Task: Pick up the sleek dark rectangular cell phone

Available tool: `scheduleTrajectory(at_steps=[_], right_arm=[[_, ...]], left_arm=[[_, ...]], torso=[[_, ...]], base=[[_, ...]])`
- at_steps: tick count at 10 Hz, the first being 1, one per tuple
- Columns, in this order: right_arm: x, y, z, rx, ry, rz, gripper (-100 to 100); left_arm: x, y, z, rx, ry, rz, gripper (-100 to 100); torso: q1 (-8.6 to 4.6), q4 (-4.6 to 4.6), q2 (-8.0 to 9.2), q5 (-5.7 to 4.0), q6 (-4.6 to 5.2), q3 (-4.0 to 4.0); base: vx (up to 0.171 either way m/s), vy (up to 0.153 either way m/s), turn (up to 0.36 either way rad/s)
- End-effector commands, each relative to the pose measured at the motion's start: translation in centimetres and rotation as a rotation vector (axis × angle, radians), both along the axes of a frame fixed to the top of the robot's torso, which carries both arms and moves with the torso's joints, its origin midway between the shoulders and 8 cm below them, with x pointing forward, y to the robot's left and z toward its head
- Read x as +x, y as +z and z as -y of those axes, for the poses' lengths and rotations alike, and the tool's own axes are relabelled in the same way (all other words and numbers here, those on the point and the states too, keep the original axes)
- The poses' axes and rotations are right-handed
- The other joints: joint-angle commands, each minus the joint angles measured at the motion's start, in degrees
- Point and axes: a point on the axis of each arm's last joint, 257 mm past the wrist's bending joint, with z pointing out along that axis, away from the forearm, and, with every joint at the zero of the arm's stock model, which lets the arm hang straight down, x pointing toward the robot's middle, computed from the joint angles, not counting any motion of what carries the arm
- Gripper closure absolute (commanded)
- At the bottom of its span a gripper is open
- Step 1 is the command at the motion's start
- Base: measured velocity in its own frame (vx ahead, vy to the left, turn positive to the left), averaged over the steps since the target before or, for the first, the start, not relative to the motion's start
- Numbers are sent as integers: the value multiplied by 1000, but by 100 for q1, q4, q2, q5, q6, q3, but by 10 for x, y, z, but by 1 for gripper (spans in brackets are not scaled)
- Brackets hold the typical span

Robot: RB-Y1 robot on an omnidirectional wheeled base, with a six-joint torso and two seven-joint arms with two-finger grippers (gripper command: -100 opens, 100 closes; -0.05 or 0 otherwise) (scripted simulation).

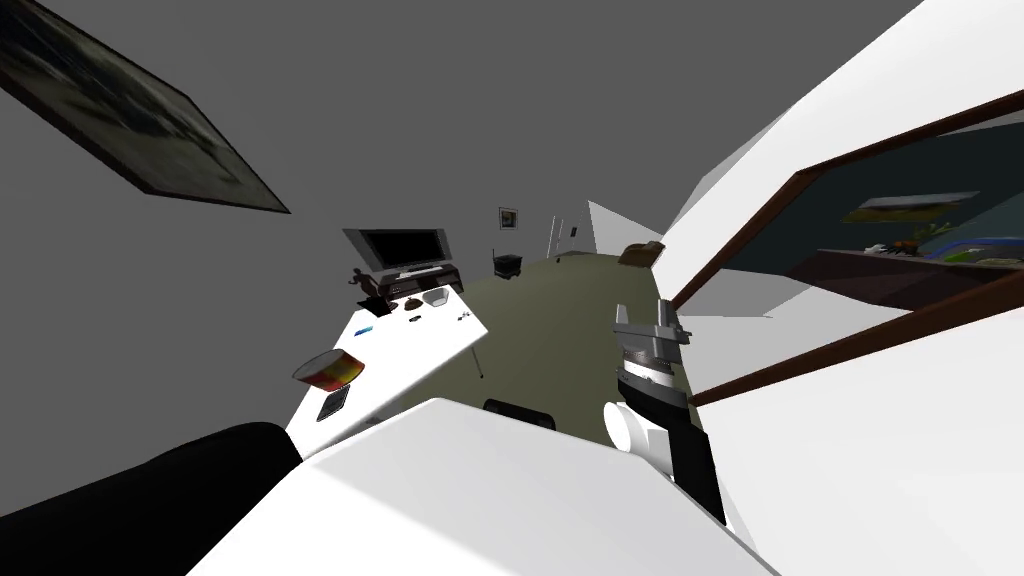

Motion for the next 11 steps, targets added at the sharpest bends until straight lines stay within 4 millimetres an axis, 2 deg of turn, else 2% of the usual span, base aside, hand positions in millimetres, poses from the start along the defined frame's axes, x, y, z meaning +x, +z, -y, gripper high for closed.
scheduleTrajectory(at_steps=[1,2,3,4,6,8,11], right_arm=[[0,0,0,0,0,0,0],[0,0,0,0,0,0,0],[0,0,0,0,0,0,0],[0,0,0,0,0,0,0],[0,0,0,0,0,0,0],[0,0,0,0,0,0,0],[0,0,0,0,0,0,0]], left_arm=[[-41,6,-24,42,-15,-95,-100],[-41,6,-24,42,-15,-95,-100],[-74,11,-43,75,-29,-165,-100],[-74,11,-43,75,-29,-165,-100],[-130,29,-82,140,-64,-287,-100],[-172,50,-116,199,-111,-384,-100],[-205,77,-155,268,-190,-480,-100]], torso=[[0,0,0,0,0,0],[-5,0,2,-1,4,1],[-5,1,6,-1,-1,3],[-3,1,4,-2,4,2],[0,1,4,0,3,3],[12,0,-2,2,5,-1],[19,2,3,5,0,2]], base=[[49,7,-315],[33,15,-143],[40,16,-283],[34,25,-160],[47,32,-329],[46,64,-352],[27,81,-265]])
